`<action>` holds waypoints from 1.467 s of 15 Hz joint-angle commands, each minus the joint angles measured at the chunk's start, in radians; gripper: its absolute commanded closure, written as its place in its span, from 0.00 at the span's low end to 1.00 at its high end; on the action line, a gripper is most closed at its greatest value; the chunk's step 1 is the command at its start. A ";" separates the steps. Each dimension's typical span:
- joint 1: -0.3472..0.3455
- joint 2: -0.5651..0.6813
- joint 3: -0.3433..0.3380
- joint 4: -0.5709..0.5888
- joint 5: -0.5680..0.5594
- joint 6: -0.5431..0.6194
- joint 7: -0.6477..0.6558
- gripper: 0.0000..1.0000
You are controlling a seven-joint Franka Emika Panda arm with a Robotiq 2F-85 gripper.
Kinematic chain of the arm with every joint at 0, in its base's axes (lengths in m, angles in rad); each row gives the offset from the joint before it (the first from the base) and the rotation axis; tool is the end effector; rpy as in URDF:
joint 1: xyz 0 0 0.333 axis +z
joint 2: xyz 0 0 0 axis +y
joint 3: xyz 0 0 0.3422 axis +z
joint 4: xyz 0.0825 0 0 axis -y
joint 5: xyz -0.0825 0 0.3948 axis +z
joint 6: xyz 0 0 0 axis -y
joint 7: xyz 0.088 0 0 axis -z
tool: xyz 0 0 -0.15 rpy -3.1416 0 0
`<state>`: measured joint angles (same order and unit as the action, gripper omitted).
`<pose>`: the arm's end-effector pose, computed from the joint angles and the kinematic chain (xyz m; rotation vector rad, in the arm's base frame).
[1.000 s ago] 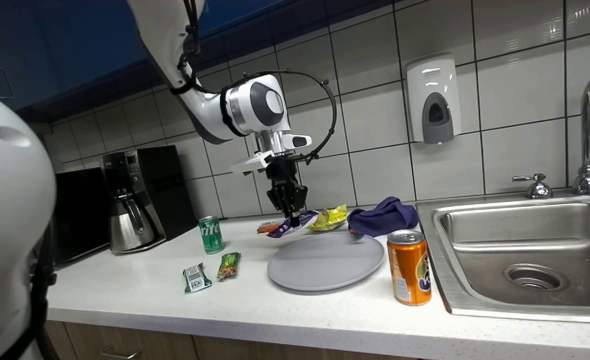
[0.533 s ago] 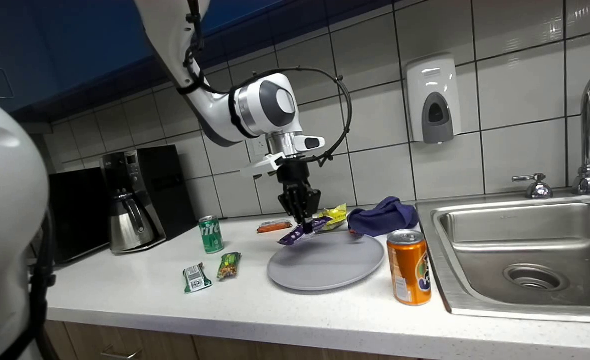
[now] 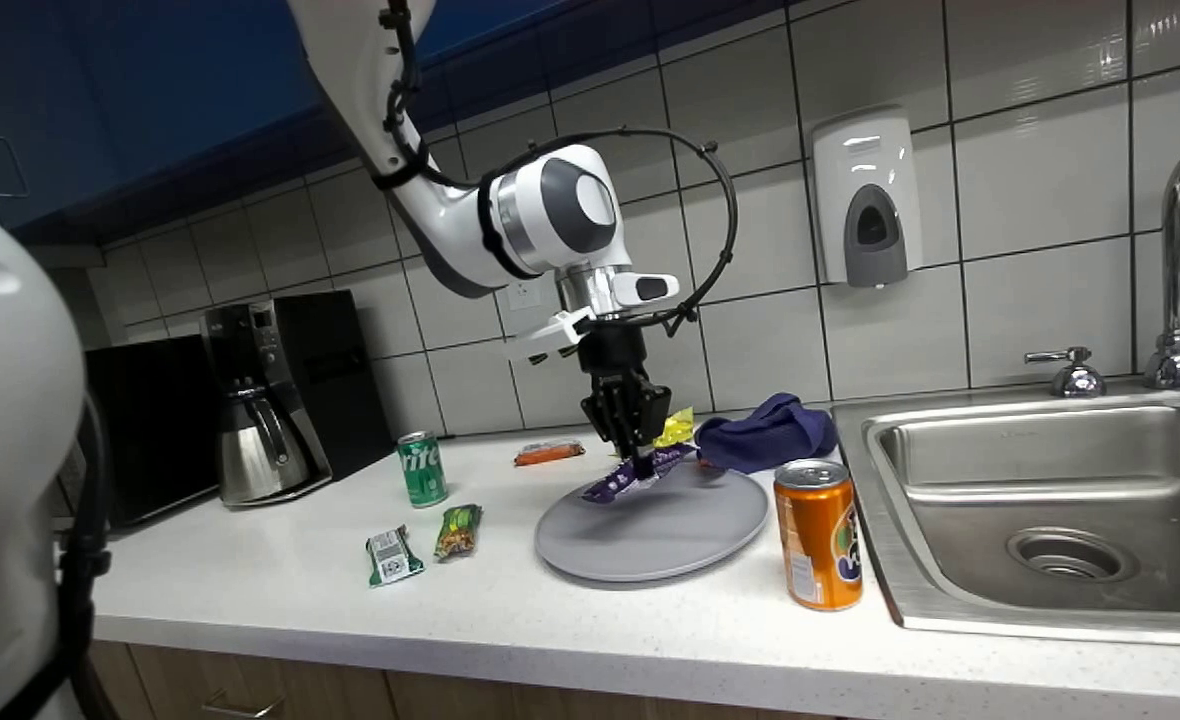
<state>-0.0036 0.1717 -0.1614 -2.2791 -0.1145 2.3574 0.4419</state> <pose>0.5208 -0.0929 0.2483 2.9211 -0.7786 -0.1163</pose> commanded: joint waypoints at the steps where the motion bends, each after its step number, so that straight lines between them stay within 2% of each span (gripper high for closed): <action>1: -0.022 -0.031 -0.015 -0.034 -0.047 0.012 0.038 0.96; 8: -0.043 -0.039 -0.051 -0.049 -0.091 0.006 0.075 0.96; 22: -0.049 0.032 -0.082 -0.034 -0.121 -0.007 0.144 0.96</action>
<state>-0.0424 0.1972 -0.2440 -2.3149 -0.2047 2.3571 0.5490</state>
